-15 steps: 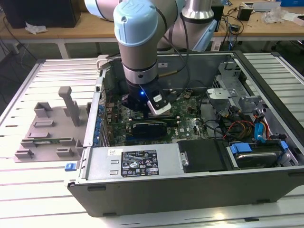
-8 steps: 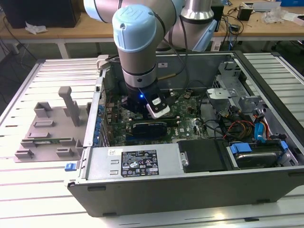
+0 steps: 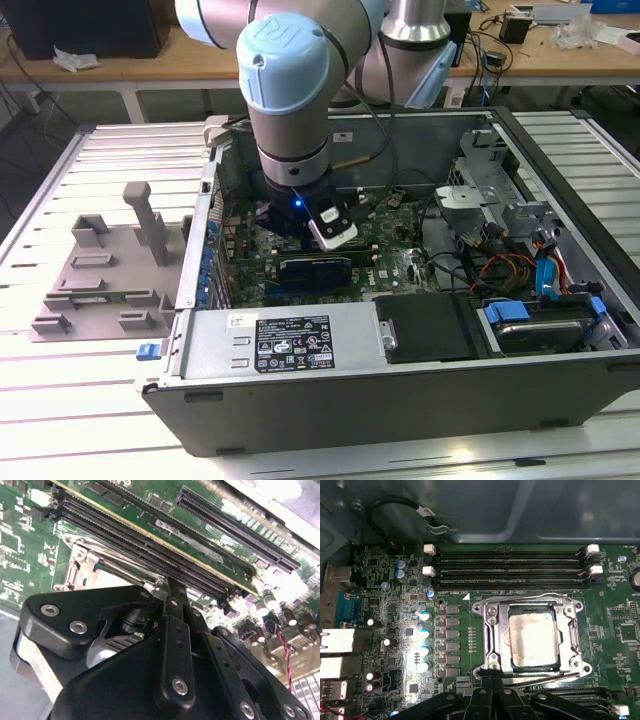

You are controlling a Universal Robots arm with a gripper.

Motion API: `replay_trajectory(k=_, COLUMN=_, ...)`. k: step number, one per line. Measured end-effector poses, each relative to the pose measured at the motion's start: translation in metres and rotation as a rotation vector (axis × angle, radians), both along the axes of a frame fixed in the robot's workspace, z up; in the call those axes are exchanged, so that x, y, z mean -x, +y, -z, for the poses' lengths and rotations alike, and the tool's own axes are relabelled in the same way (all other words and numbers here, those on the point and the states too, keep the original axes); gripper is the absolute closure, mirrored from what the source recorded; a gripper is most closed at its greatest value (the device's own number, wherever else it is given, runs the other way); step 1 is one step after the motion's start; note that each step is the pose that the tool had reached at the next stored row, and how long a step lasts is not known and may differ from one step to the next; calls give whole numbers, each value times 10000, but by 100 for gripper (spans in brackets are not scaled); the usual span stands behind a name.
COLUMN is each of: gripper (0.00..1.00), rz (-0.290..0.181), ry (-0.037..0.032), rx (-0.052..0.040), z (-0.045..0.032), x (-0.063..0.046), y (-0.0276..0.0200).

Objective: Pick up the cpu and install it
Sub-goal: 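Install the second cpu locking lever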

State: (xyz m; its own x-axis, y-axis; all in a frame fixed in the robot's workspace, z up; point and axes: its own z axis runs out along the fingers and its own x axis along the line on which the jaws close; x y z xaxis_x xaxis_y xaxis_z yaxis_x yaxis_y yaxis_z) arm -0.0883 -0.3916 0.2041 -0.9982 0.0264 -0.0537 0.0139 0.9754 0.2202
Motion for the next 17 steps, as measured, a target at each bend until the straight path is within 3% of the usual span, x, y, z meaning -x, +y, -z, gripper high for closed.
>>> replay_trajectory(k=4, gripper=89, rz=-2, ry=1, rx=-12, z=-48, x=-4, y=-14)
replay_trajectory(k=5, gripper=89, rz=-1, ry=1, rx=-22, z=-48, x=-10, y=-103)
replay_trajectory(k=6, gripper=89, rz=-1, ry=2, rx=-75, z=-49, x=-10, y=-110)
replay_trajectory(k=7, gripper=89, rz=-1, ry=-5, rx=-195, z=-48, x=-10, y=-112)
replay_trajectory(k=9, gripper=89, rz=-1, ry=-30, rx=-350, z=-44, x=-3, y=-111)
replay_trajectory(k=12, gripper=89, rz=-1, ry=-68, rx=-528, z=-33, x=16, y=-111)
replay_trajectory(k=17, gripper=89, rz=-3, ry=-140, rx=-664, z=1, x=53, y=-112)
